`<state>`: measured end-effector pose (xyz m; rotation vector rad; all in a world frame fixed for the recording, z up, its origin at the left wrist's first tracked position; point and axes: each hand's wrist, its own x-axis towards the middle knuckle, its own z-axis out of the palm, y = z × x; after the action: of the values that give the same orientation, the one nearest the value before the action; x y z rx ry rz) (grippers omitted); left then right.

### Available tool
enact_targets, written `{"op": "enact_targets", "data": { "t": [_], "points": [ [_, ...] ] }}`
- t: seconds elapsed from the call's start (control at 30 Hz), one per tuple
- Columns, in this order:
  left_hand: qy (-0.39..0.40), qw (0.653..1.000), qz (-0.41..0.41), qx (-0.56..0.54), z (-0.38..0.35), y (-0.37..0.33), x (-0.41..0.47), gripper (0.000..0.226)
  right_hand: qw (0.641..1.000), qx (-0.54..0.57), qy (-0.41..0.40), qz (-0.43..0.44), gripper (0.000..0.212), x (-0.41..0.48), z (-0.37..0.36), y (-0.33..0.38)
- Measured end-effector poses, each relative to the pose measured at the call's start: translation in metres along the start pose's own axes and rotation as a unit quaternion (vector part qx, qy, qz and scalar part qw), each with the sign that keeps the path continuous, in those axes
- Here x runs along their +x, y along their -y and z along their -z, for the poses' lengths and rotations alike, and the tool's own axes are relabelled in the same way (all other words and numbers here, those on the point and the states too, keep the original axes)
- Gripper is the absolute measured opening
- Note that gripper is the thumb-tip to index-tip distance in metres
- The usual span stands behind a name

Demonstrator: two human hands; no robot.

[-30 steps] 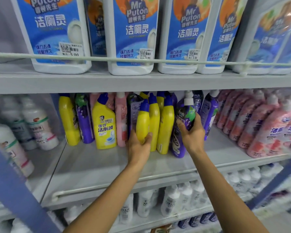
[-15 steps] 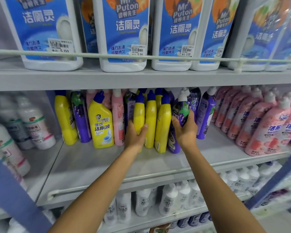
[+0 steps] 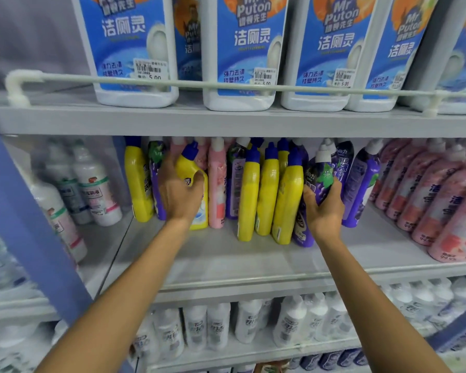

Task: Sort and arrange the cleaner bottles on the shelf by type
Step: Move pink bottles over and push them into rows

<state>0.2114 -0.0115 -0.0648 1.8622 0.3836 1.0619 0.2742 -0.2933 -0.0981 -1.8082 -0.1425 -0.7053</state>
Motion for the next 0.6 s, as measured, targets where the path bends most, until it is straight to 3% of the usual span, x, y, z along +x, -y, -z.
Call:
{"op": "enact_targets", "data": {
  "t": [0.07,0.17,0.27,0.4,0.6],
  "points": [
    [0.095,0.994,0.058,-0.003,0.002,0.016,0.007,0.084,1.000,0.000,-0.006,-0.003,0.051,-0.001,-0.003,0.001],
    [0.119,0.991,0.043,0.036,0.004,0.035,0.006,0.093,1.000,-0.003,-0.014,-0.006,0.051,-0.002,-0.006,0.002],
    [0.098,0.991,0.072,0.048,0.010,0.042,0.011,0.084,1.000,-0.011,-0.018,-0.004,0.048,-0.004,-0.008,0.003],
    [0.196,0.966,0.169,0.002,0.013,0.052,-0.001,0.057,1.000,-0.006,-0.016,-0.001,0.050,-0.006,-0.008,0.005],
    [0.198,0.969,0.148,-0.001,0.017,0.042,-0.046,0.060,1.000,-0.002,-0.011,0.013,0.048,-0.006,-0.006,0.006]
  ]
}}
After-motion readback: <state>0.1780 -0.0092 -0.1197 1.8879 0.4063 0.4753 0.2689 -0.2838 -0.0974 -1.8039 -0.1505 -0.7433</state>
